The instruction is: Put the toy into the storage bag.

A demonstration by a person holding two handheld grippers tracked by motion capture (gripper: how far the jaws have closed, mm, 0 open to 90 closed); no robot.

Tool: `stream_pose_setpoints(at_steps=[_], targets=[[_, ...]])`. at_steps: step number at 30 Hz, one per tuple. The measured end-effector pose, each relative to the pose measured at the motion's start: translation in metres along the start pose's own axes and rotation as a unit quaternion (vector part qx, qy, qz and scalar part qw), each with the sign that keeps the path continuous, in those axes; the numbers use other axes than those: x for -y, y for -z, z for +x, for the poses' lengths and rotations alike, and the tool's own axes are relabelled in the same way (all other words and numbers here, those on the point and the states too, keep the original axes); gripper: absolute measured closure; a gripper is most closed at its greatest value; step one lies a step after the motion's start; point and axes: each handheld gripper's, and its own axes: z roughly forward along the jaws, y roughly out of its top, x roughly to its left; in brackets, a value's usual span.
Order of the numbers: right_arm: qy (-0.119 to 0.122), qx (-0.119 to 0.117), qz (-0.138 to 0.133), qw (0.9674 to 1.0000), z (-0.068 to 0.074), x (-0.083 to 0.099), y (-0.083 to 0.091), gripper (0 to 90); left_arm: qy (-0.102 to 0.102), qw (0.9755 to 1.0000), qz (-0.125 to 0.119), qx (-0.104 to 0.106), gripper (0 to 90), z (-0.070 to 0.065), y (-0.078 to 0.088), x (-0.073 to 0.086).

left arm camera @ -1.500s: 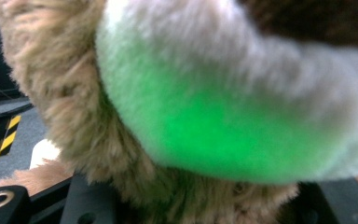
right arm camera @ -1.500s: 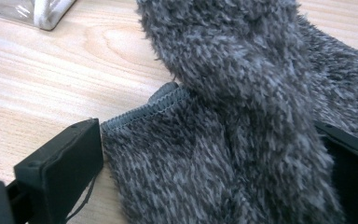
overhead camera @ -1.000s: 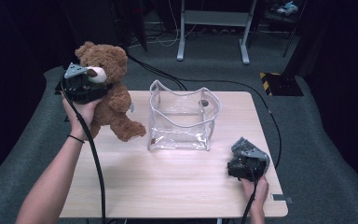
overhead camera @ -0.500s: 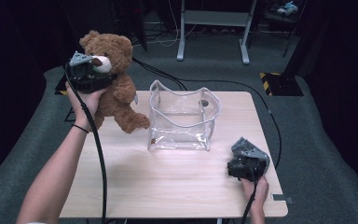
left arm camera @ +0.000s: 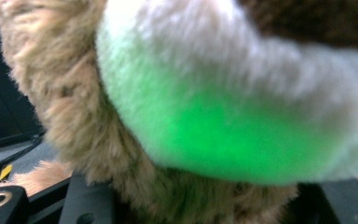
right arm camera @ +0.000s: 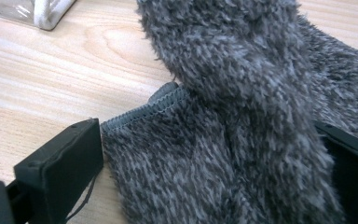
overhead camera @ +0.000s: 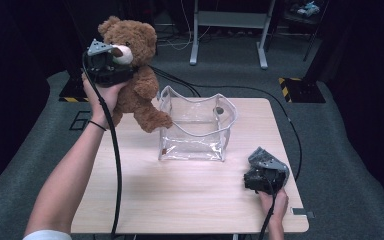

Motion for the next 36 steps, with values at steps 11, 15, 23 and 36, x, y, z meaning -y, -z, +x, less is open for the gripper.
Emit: stream_pose_setpoints(at_steps=[11,15,23,36], targets=[[-0.001,0.0,0.0,1.0,0.0,0.0,0.0,1.6,-0.015,0.9995,-0.015,0.024,44.0,-0.029,-0.014,-0.023],[-0.001,-0.001,0.0,1.0,0.0,0.0,0.0,1.6,-0.024,0.999,-0.011,0.035,44.0,-0.041,-0.025,-0.027],[-0.001,0.0,0.0,1.0,0.0,0.0,0.0,1.6,-0.011,0.9984,-0.018,0.053,43.8,-0.062,-0.047,-0.03],[-0.002,-0.003,0.0,1.0,0.0,0.0,0.0,1.7,-0.008,0.9961,-0.027,0.083,43.6,-0.096,-0.069,-0.04]])
